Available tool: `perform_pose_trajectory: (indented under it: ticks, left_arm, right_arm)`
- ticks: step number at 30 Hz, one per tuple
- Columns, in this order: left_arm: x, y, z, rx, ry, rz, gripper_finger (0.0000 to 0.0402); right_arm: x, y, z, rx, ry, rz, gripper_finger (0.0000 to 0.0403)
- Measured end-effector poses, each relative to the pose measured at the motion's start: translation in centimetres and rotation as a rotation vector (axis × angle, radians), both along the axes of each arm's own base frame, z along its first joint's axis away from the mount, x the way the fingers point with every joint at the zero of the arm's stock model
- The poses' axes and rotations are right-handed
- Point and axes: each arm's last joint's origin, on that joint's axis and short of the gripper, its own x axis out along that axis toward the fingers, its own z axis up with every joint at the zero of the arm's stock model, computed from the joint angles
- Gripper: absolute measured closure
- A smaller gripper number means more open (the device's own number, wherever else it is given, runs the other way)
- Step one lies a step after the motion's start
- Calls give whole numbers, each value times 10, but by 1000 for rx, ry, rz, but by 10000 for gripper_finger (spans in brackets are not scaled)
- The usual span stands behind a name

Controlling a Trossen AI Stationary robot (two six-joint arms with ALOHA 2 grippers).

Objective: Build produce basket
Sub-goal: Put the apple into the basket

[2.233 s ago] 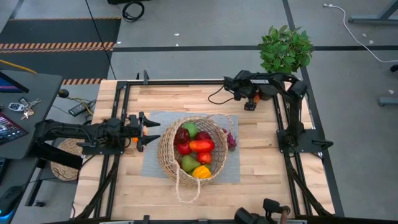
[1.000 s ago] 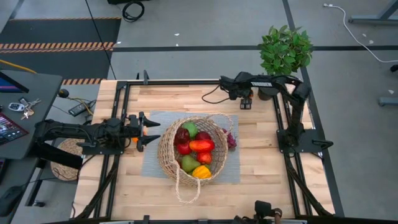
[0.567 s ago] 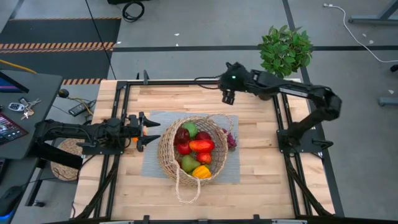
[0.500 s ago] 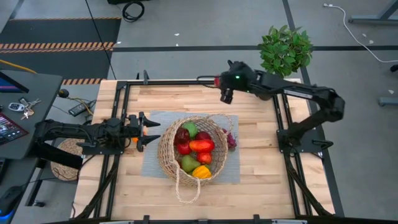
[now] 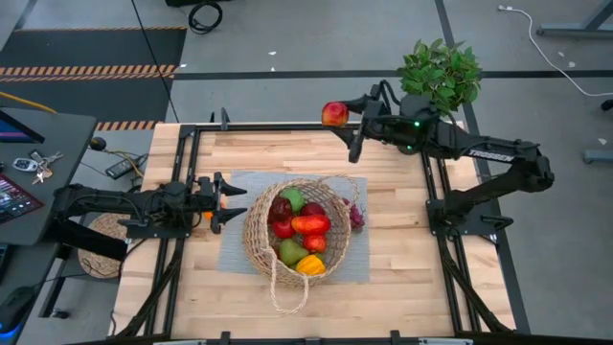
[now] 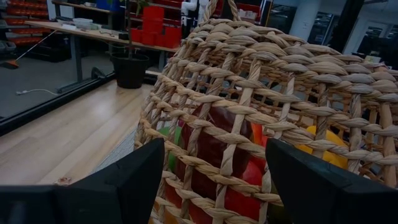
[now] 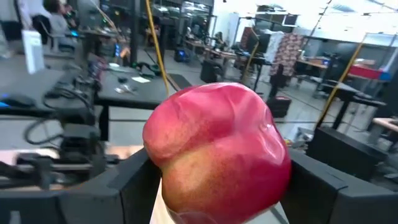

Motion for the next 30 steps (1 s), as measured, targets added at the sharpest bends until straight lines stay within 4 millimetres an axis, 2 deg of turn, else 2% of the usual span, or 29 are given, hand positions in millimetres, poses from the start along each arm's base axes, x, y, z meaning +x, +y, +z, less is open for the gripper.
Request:
perform_pose_trajectory:
  ticks: [6,9,13,21,26,30]
  left_arm:
    - [0,0,0,0,-1,0,115]
    - [0,0,0,0,0,0,115]
    - [0,0,0,0,0,0,115]
    - [0,0,0,0,0,0,115]
    - [0,0,0,0,0,0,115]
    - [0,0,0,0,-1,0,115]
  right_arm:
    - [-3,19,2,30,-2,74,126]
    - [1,30,-3,-22,63,119,126]
    - [15,54,-18,-200,212,114,126]
    - [47,100,-34,-697,389,-109,126]
    - [64,118,-44,-859,444,-176,126]
    - [75,122,-53,-918,473,-193,126]
